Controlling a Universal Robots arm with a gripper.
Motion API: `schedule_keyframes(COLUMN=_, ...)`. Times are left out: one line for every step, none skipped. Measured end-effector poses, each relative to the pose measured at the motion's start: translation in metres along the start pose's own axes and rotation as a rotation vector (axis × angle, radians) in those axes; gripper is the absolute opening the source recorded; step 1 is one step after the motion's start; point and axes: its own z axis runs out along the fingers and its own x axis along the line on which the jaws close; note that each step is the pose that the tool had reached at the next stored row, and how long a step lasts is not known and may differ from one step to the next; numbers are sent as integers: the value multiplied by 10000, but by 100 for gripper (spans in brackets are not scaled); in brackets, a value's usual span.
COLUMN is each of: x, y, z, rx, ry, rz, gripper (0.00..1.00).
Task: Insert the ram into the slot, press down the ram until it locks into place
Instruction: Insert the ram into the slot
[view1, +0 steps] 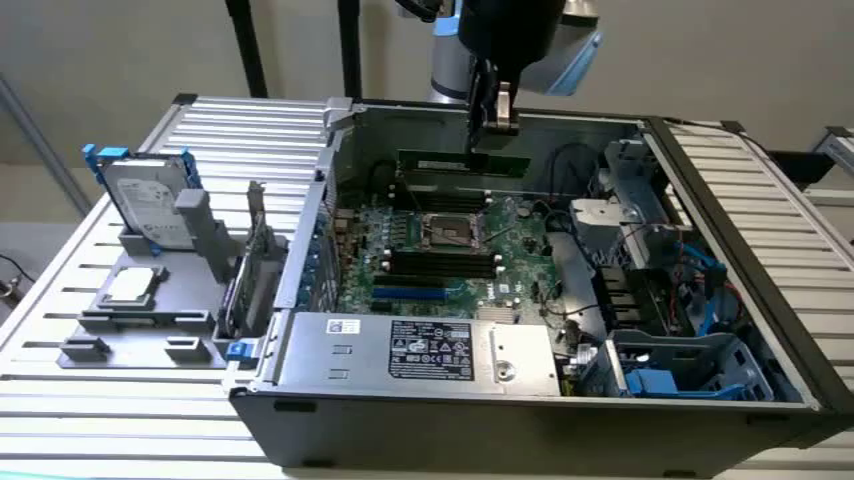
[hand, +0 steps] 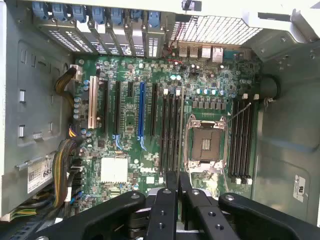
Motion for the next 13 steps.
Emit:
schedule_keyframes(x=0, y=0, z=0, rx=0, ry=-4, rz=0, gripper=13)
schedule_keyframes(x=0, y=0, z=0, rx=1, ry=-21, rz=-1, gripper=13)
schedule_keyframes(x=0, y=0, z=0, rx=1, ry=-40, rz=-1, gripper=13)
schedule_keyframes(x=0, y=0, z=0, rx=2, ry=-44, rz=-2, gripper=13)
schedule_keyframes(x=0, y=0, z=0, rx=1, ry=-47, rz=-1, gripper=13)
schedule_keyframes(x=0, y=0, z=0, rx=1, ry=-50, rz=-2, gripper=13)
schedule_keyframes(x=0, y=0, z=0, rx=1, ry=-54, rz=-2, gripper=13)
schedule_keyframes(x=0, y=0, z=0, rx=1, ry=-57, rz=-2, gripper=13)
schedule_keyframes(x=0, y=0, z=0, rx=1, ry=-60, rz=-2, gripper=13)
schedule_keyframes(x=0, y=0, z=0, rx=1, ry=-61, rz=-2, gripper=13)
schedule_keyframes(x=0, y=0, z=0, rx=2, ry=-61, rz=-2, gripper=13)
schedule_keyframes(x=0, y=0, z=0, rx=2, ry=-61, rz=-2, gripper=13)
schedule_keyframes(x=0, y=0, z=0, rx=1, ry=-60, rz=-2, gripper=13)
